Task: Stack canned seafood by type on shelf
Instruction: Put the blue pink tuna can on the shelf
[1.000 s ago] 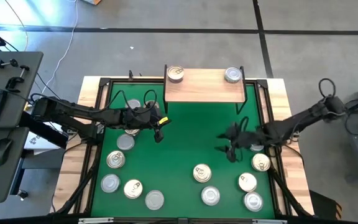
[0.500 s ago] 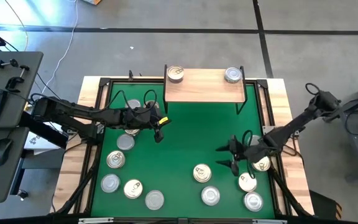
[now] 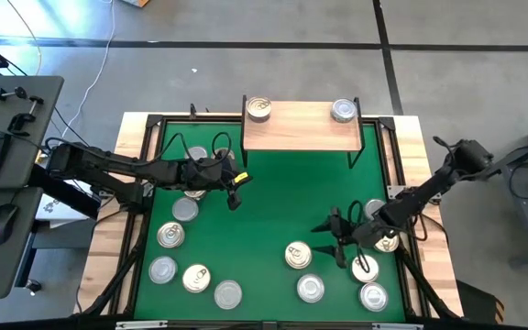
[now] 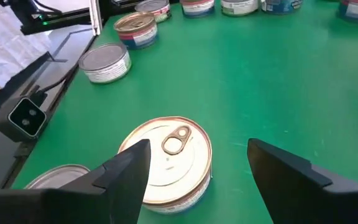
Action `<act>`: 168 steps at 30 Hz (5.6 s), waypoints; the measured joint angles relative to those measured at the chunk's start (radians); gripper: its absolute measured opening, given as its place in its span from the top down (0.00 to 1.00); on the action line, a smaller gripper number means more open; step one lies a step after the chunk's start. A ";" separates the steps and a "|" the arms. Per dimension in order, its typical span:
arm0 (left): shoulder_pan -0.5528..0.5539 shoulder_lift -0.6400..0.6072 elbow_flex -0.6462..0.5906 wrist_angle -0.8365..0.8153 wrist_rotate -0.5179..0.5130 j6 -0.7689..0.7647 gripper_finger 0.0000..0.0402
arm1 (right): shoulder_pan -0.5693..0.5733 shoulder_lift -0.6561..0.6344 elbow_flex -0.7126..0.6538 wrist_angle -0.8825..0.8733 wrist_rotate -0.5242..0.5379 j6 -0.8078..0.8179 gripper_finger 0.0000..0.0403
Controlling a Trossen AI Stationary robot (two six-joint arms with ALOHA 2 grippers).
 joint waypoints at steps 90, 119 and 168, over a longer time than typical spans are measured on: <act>-0.163 0.510 0.000 0.425 0.173 -0.038 1.00 | -0.269 0.184 0.130 -0.291 -0.221 -0.073 0.11; -0.142 0.698 0.014 0.685 0.315 -0.089 1.00 | -0.273 0.527 0.129 0.275 -0.067 -0.176 0.18; -0.165 0.556 0.012 0.478 0.139 -0.031 1.00 | -0.334 0.541 0.127 0.356 -0.142 -0.234 0.11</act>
